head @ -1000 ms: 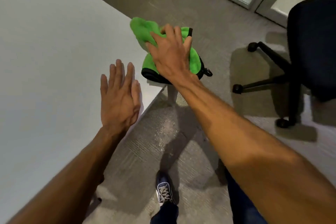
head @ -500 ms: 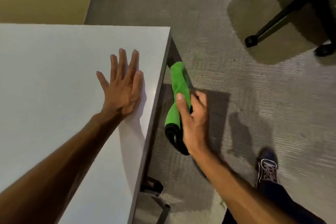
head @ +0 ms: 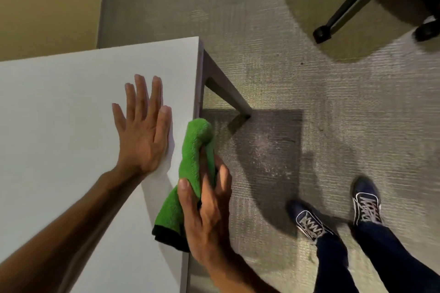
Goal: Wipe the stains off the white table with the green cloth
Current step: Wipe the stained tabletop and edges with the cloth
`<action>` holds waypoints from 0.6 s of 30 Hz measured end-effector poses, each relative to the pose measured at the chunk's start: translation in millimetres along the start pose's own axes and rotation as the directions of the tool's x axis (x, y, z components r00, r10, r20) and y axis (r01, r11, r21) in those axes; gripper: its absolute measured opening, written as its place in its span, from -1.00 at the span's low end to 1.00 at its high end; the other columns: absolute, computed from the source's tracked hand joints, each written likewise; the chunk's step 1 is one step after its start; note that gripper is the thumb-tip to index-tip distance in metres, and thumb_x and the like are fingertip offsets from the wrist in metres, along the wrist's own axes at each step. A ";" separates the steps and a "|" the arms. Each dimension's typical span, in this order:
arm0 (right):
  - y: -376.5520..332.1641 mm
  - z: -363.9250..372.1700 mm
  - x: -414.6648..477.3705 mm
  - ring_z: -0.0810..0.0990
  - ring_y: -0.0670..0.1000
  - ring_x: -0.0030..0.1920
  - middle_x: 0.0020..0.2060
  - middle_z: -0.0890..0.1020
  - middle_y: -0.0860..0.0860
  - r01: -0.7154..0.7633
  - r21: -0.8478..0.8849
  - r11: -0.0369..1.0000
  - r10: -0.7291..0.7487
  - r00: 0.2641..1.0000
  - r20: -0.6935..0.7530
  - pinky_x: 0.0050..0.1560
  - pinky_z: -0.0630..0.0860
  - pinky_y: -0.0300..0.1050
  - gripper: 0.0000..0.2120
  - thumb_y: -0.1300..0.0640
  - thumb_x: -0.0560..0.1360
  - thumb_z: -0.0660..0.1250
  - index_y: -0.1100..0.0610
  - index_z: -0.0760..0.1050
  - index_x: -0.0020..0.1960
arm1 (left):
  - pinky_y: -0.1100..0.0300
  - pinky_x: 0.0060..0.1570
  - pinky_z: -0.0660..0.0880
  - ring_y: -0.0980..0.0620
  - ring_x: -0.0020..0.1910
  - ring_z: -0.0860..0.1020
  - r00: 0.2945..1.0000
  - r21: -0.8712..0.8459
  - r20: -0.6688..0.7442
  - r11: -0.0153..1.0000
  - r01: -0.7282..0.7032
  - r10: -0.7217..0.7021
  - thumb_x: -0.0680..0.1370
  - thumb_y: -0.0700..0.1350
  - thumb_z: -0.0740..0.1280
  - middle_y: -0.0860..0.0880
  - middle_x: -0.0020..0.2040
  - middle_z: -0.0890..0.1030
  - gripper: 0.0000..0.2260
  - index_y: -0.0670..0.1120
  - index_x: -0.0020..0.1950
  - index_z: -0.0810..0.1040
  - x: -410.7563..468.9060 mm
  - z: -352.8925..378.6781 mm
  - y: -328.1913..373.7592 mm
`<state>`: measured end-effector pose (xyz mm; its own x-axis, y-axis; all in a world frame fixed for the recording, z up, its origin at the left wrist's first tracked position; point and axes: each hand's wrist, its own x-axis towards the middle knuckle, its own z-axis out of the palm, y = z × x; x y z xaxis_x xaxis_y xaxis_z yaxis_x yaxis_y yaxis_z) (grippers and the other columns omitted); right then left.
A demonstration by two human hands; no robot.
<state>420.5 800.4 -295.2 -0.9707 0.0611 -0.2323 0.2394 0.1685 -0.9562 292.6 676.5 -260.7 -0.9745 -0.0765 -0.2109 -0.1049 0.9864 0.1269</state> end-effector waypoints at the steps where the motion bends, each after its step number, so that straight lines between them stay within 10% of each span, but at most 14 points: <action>1: -1.1 0.5 -0.8 0.29 -0.07 0.46 0.50 0.21 -0.12 0.007 -0.003 1.000 -0.007 1.000 0.012 0.41 0.40 0.04 -0.46 -0.34 0.65 -0.02 -0.29 0.04 0.60 | -0.27 0.58 -0.29 -0.02 0.66 -0.30 1.000 0.013 -0.021 1.000 0.005 -0.005 0.69 0.13 -0.18 0.02 0.69 -0.26 -0.45 0.09 0.69 -0.19 -1.2 1.7 0.2; 18: -40.4 -0.9 186.2 0.44 0.15 0.27 0.32 0.43 0.19 0.196 -0.028 0.980 -0.198 0.965 -0.175 0.28 0.43 0.21 -0.48 0.01 0.65 0.25 0.06 0.28 0.58 | -0.23 0.61 -0.19 -0.03 0.69 -0.18 0.995 -0.002 -0.096 0.999 -0.032 0.032 0.69 0.05 -0.13 -0.01 0.71 -0.11 -0.46 0.07 0.69 -0.04 0.8 8.5 -12.4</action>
<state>230.2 805.9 -299.7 -0.9803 0.1975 -0.0039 0.0452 0.2048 -0.9778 294.8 665.5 -270.6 -0.9919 -0.0587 -0.1123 -0.0738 0.9880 0.1354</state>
